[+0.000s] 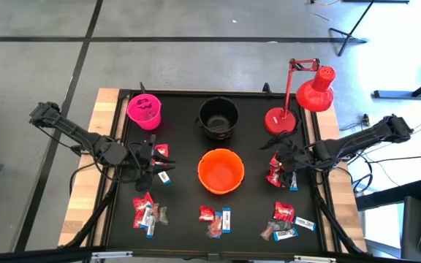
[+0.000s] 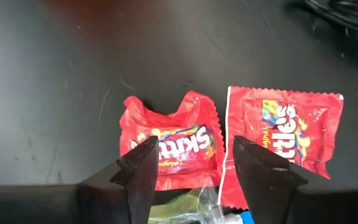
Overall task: Sort candy
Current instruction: Put the red candy into the orange bucket
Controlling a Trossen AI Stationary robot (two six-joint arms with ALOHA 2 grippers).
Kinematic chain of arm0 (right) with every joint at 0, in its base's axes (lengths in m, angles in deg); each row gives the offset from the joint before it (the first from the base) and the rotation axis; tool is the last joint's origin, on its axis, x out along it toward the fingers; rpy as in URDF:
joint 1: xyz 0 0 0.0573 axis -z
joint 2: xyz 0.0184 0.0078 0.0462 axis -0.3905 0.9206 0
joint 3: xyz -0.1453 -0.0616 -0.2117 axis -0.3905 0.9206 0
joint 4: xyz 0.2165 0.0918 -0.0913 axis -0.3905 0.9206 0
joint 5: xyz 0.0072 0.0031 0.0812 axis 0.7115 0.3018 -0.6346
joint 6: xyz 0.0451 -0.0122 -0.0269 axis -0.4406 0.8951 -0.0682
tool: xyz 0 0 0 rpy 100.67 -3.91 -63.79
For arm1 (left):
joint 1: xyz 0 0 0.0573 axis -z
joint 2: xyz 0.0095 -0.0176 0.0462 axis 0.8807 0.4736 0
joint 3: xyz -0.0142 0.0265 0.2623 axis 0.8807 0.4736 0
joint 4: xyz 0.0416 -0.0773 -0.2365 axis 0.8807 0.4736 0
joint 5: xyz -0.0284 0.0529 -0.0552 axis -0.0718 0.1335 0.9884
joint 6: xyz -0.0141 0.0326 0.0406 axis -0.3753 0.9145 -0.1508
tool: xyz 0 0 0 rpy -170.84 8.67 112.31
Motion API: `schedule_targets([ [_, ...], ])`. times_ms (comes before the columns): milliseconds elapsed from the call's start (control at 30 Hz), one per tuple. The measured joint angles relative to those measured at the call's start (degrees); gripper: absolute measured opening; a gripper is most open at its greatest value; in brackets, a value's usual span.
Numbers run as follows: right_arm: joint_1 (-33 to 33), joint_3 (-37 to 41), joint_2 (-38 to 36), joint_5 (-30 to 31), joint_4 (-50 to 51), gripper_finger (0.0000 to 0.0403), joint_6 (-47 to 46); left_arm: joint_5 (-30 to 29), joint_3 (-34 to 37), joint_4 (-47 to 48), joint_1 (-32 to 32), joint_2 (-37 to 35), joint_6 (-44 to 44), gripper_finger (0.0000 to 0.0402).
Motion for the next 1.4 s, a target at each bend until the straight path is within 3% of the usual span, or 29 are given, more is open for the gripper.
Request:
schedule_targets([
  [567,0.0,-0.22,15.69,-3.37,-7.27,0.0178,1.37,0.04,0.04,0.72,-0.01,0.0,-0.22,0.0078],
  [700,0.0,-0.15,15.76,-3.58,-8.21,0.0143,1.36,0.07,0.04,0.7,-0.01,0.0,-0.22,0.0078],
  [967,0.0,-1.27,15.11,-3.63,-9.54,0.0017,2.28,0.06,0.04,0.7,-0.01,0.0,-0.23,0.0078],
  [1200,0.0,-5.02,14.79,-4.2,-6.89,0.0025,2.67,0.07,0.04,0.68,0.0,0.0,-0.3,0.0078],
  [1400,0.0,-9.02,14.73,-4.24,-4.58,0.0007,3.85,0.07,0.04,0.65,-0.01,0.0,-0.35,0.0078],
])
